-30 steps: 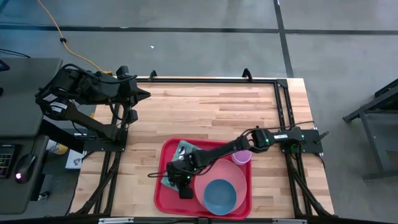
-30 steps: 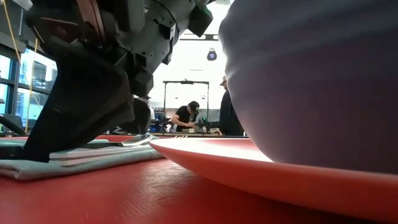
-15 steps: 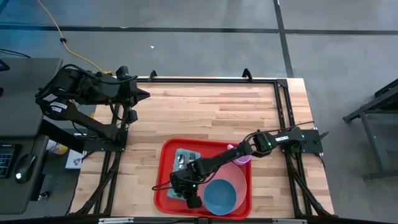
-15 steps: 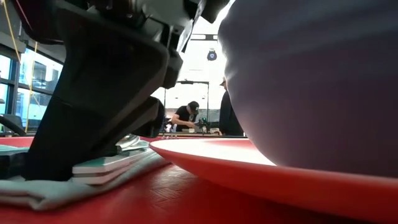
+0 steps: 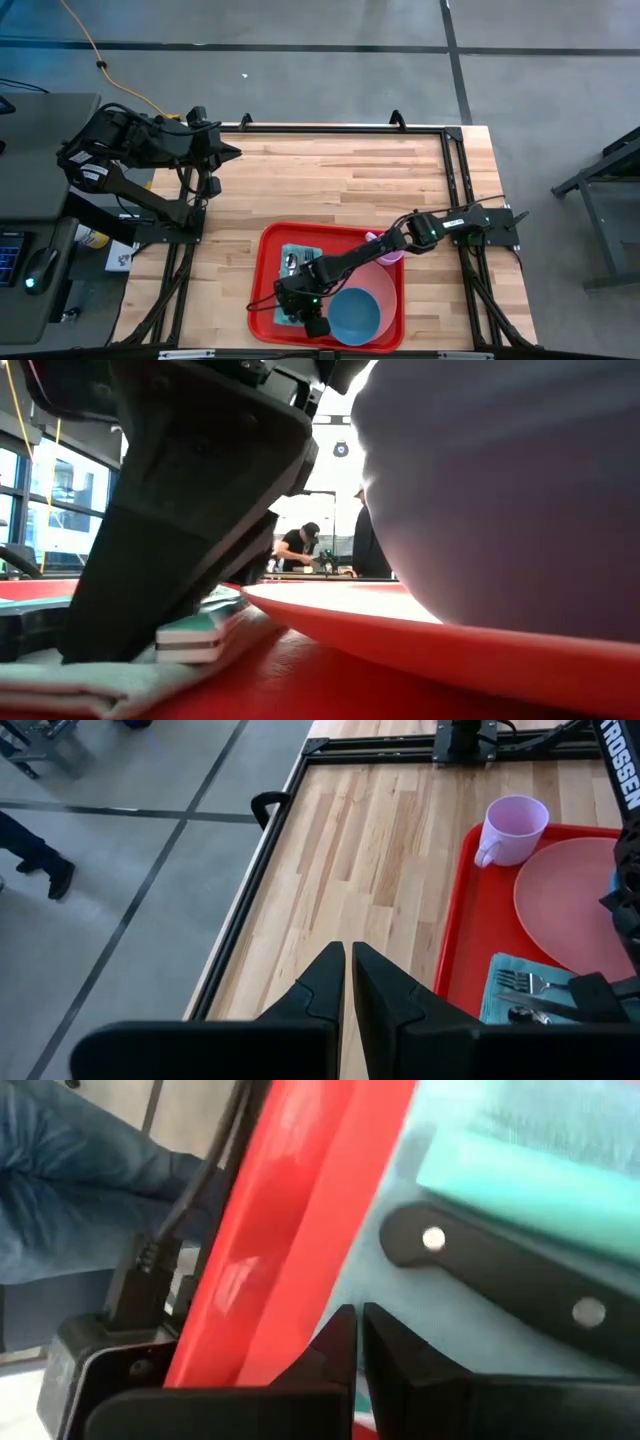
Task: Set up tray
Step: Adjust the blue napkin on the red tray, then return to Home Position
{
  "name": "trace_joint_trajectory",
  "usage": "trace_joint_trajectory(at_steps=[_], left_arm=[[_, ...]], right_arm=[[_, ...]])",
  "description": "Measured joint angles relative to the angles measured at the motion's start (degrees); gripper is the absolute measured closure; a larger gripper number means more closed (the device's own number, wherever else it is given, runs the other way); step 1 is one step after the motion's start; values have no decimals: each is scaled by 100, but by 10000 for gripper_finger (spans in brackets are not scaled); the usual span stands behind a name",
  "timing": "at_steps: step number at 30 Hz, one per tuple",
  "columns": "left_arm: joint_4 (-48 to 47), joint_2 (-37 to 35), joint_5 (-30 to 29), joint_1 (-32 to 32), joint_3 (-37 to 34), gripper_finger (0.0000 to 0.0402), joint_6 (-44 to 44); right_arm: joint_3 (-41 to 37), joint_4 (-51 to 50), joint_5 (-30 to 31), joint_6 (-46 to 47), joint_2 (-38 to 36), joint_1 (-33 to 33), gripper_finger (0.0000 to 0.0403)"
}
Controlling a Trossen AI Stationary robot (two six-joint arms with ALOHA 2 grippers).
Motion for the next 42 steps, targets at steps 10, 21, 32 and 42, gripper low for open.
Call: trace_joint_trajectory(at_steps=[10, 21, 32, 42], left_arm=[[-10, 0, 0, 0, 0, 346, 17], [-39, -4, 12, 0, 0, 346, 149], [-426, -681, -528, 0, -7, 346, 8], [-153, -1760, -129, 0, -586, 346, 623]], right_arm=[[569, 257, 9, -327, 7, -251, 403], [893, -515, 593, -993, -823, -560, 403], [908, -1904, 1401, -1517, -3108, -1178, 403], [901, -2772, 2240, -1591, -4906, -1440, 403]])
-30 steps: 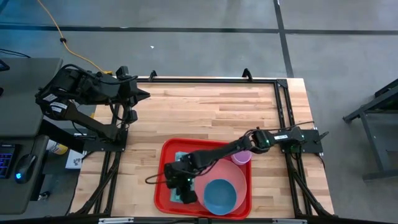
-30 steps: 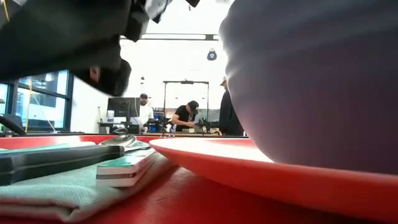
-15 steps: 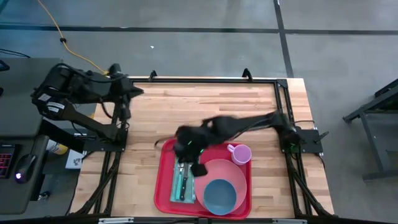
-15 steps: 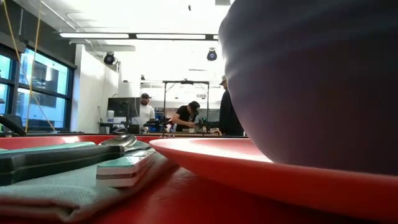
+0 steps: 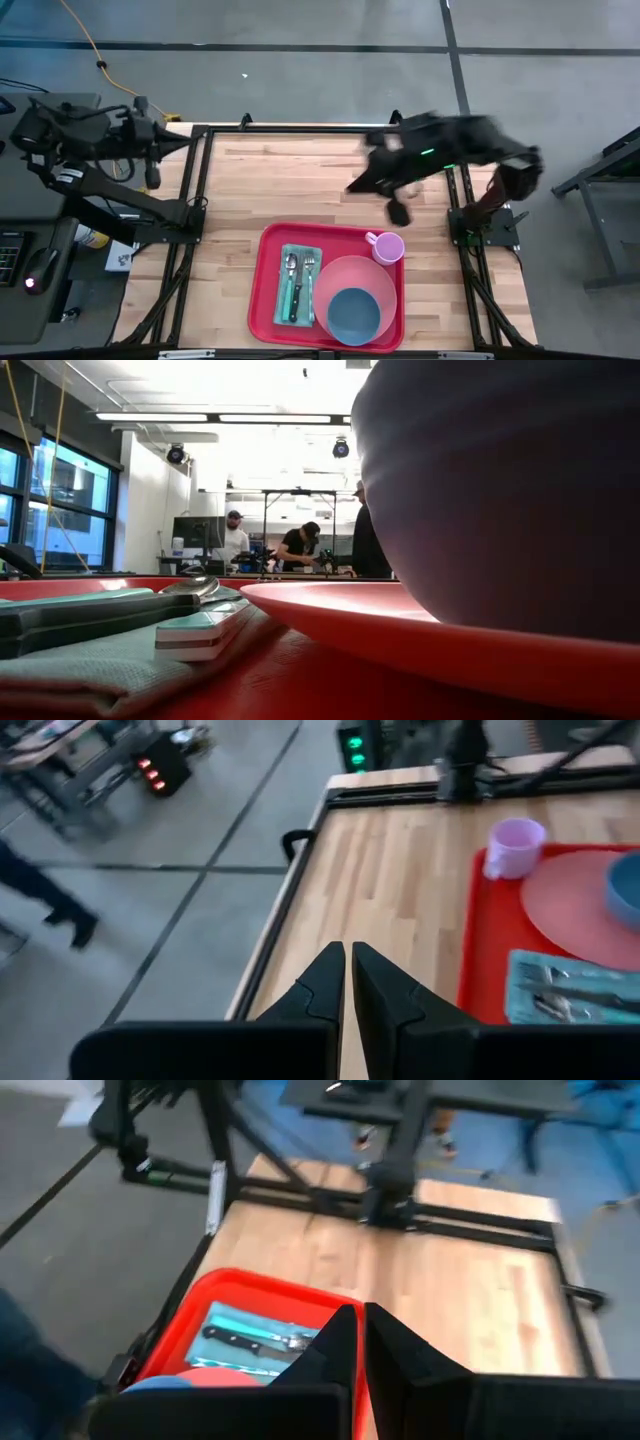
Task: Set up tray
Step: Return to Home Position
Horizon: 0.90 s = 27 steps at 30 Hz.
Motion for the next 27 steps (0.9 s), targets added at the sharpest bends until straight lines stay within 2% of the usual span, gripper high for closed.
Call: trace_joint_trajectory(at_steps=[3, 7, 11, 14, 18, 27], left_arm=[[502, -508, 431, -2, -605, 346, 318], [1814, -1401, 1315, -2, -1645, 346, 860], [3159, -2392, 1855, 0, -2870, 346, 1044], [3878, -3027, 1959, 0, -3716, 346, 1022], [4303, -3598, 2051, 0, -4474, 346, 787], [4474, -3707, 2227, 0, -4941, 346, 731]], right_arm=[[0, -274, 313, 221, -568, 12, 403], [-151, -344, 825, 394, -1341, 276, 403], [-793, -223, 1442, 659, -2206, 715, 403], [-1729, 170, 1946, 879, -2956, 1096, 403], [-3369, 1172, 2504, 1121, -4040, 1495, 403], [-6604, 3534, 2982, 1259, -6303, 1812, 403]])
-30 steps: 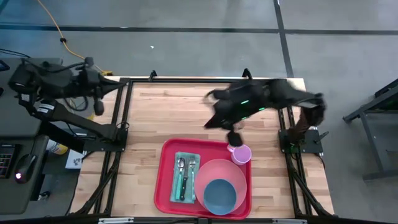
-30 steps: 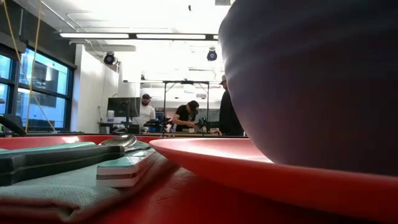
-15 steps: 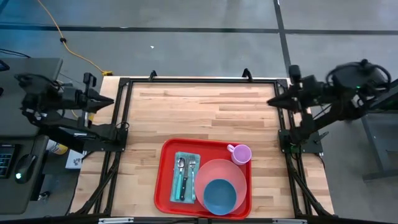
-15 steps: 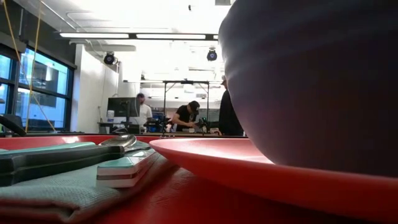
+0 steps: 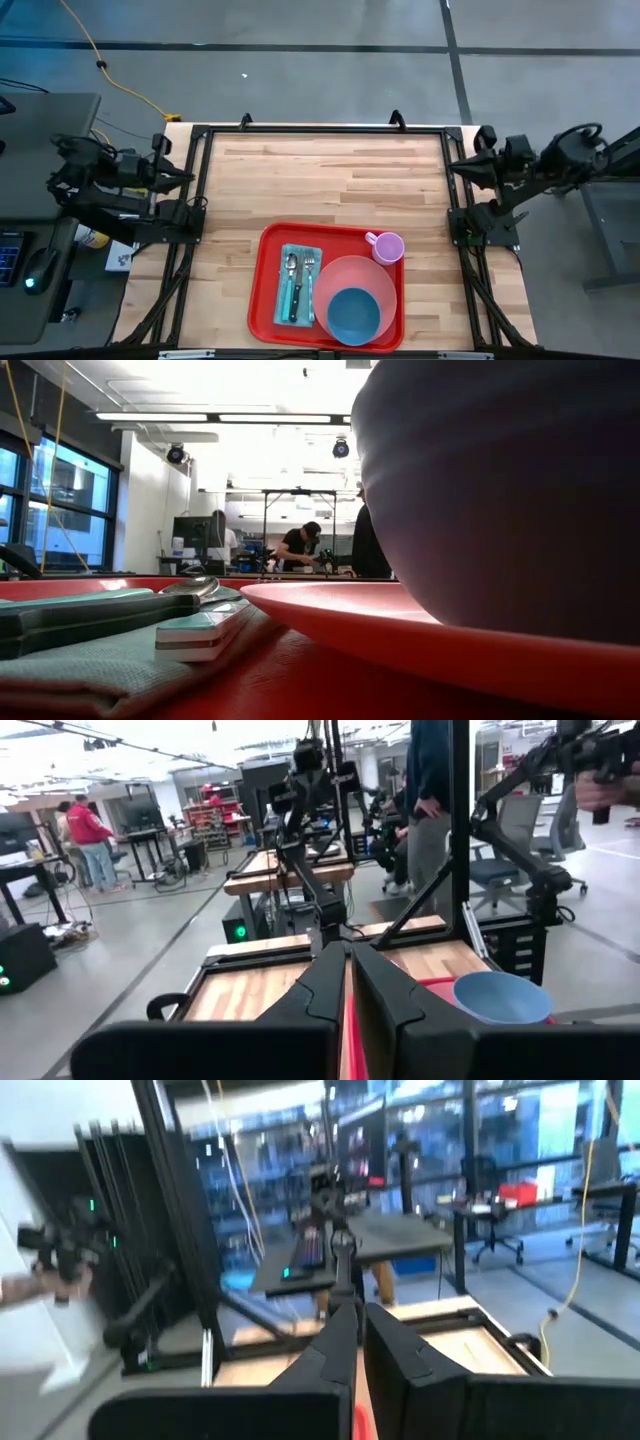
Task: Set up tray
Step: Return to Home Position
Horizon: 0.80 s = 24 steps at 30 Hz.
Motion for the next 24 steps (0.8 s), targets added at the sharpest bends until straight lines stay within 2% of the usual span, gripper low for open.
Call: trace_joint_trajectory(at_steps=[5, 10, 18, 24], left_arm=[[766, 4, 12, 0, -707, 346, 88], [2093, -117, 18, 0, -1857, 346, -54], [3639, -541, -204, 0, -3397, 346, -522], [4376, -727, -431, 0, -4168, 346, -540]], right_arm=[[-1459, 1084, 157, -61, -1069, -2, 403], [-2285, 1475, 251, 5, -1771, -2, 403], [-2569, 1491, 117, -150, -2320, -2, 403], [-2571, 1260, 23, -161, -2549, -2, 403]])
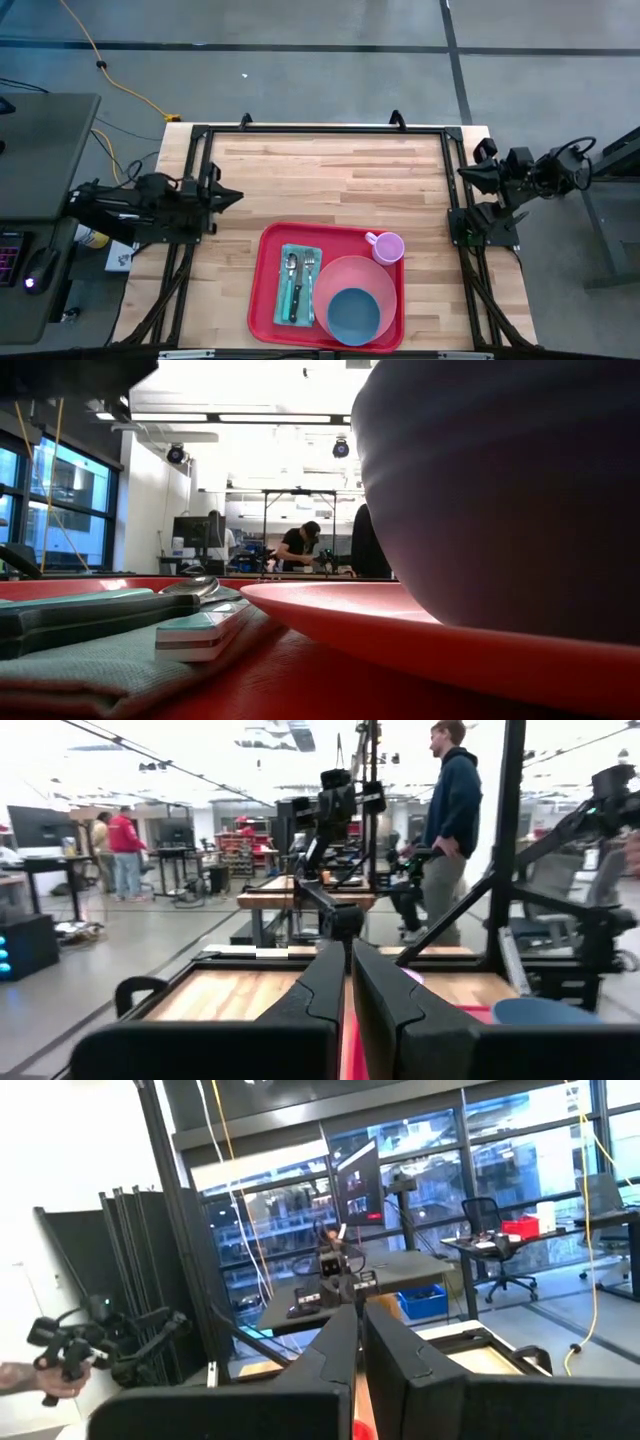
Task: Set up tray
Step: Return to Home Position
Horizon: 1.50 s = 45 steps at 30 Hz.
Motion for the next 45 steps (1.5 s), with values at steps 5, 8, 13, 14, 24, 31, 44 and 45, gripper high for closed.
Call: trace_joint_trajectory(at_steps=[5, 8, 13, 14, 24, 31, 44, 45], left_arm=[[141, -53, -116, 0, -343, 346, 91], [139, -55, -92, 0, -422, 346, 79], [151, -57, 142, 0, -550, 346, 28], [157, -57, 188, 0, -601, 346, 2], [507, -52, 201, 0, -1157, 347, -322], [583, -57, 137, 0, -1159, 382, 95], [337, -48, -461, 0, -1159, 354, 279], [239, -48, -546, 1, -1159, 359, 380]], right_arm=[[-181, 121, 113, -10, -100, 0, 403], [-497, 437, 231, 25, -217, -2, 403], [-1071, 1060, 304, 49, -475, -2, 403], [-1189, 1208, 327, 26, -531, -2, 403], [-2111, 2079, 517, 20, -757, 0, 403], [-2910, 3211, 886, -430, -760, -15, 403], [-4043, 4802, 1163, -836, -738, -128, 403], [-4041, 4678, 1174, -853, -730, -181, 403]])
